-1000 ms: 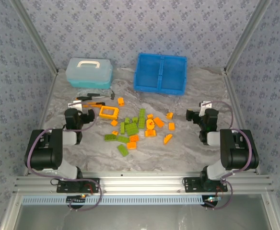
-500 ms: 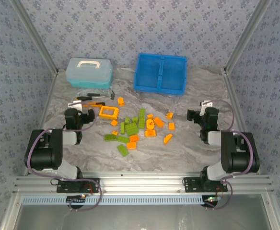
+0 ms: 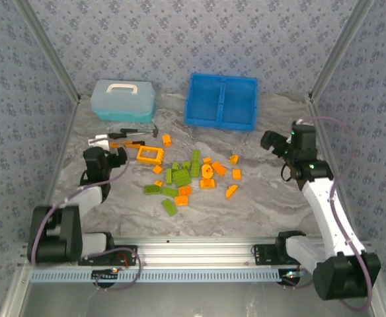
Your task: Sort the legos into containers by color
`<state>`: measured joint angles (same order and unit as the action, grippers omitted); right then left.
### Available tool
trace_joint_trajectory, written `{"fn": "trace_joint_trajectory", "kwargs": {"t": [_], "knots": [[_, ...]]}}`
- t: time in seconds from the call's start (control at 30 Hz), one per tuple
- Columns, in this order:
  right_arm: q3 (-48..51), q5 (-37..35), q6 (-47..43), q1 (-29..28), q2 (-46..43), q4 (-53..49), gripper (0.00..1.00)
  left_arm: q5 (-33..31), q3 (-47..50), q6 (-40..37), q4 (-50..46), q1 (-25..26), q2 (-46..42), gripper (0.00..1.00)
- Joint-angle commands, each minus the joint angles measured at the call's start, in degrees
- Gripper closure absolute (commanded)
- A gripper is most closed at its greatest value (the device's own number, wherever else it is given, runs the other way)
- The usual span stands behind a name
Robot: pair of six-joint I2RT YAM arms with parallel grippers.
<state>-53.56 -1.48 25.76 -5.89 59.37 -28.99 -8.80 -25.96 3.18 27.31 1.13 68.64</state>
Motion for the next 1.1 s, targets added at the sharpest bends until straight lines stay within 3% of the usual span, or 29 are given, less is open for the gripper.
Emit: {"fn": "trace_joint_trajectory", "kwargs": {"t": [0.0, 0.1, 0.27, 0.37, 0.47, 0.57, 0.8, 1.0, 1.07], "knots": [[-3.9, 4.5, 2.2, -5.8, 4.9, -19.0, 0.00, 0.6, -8.9, 2.5, -18.5, 1.8, -10.0, 0.01], [-4.6, 2.7, 4.3, -11.0, 9.6, -19.6, 0.00, 12.6, -16.6, 0.1, -29.2, 5.2, -12.9, 0.01], [-3.4, 1.6, 7.4, -15.4, 16.8, -16.0, 0.00, 31.3, -24.3, -15.3, -45.4, 14.6, -13.7, 0.01], [-3.5, -0.1, 7.8, -16.2, 20.5, -11.3, 0.00, 37.2, -25.5, -23.5, -52.7, 20.6, -13.7, 0.01], [-5.5, 2.8, 9.7, -15.5, 26.5, -6.5, 0.00, 41.8, -24.4, -28.9, -54.9, 24.5, -13.6, 0.01], [-9.4, 2.1, 12.3, -15.6, 33.5, -4.2, 0.04, 42.4, -22.6, -28.5, -53.2, 25.5, -12.9, 0.01], [-19.5, -3.5, 14.0, -15.6, 47.2, -4.4, 0.26, 40.1, -21.1, -25.6, -51.8, 25.8, -13.0, 0.01], [-20.7, -3.1, 15.5, -15.7, 50.7, -4.1, 0.42, 37.2, -19.3, -26.6, -50.9, 26.1, -15.3, 0.01], [-20.4, -2.7, 15.5, -15.6, 50.8, -3.8, 0.55, 35.9, -19.0, -27.4, -50.6, 26.1, -16.0, 0.01]]}}
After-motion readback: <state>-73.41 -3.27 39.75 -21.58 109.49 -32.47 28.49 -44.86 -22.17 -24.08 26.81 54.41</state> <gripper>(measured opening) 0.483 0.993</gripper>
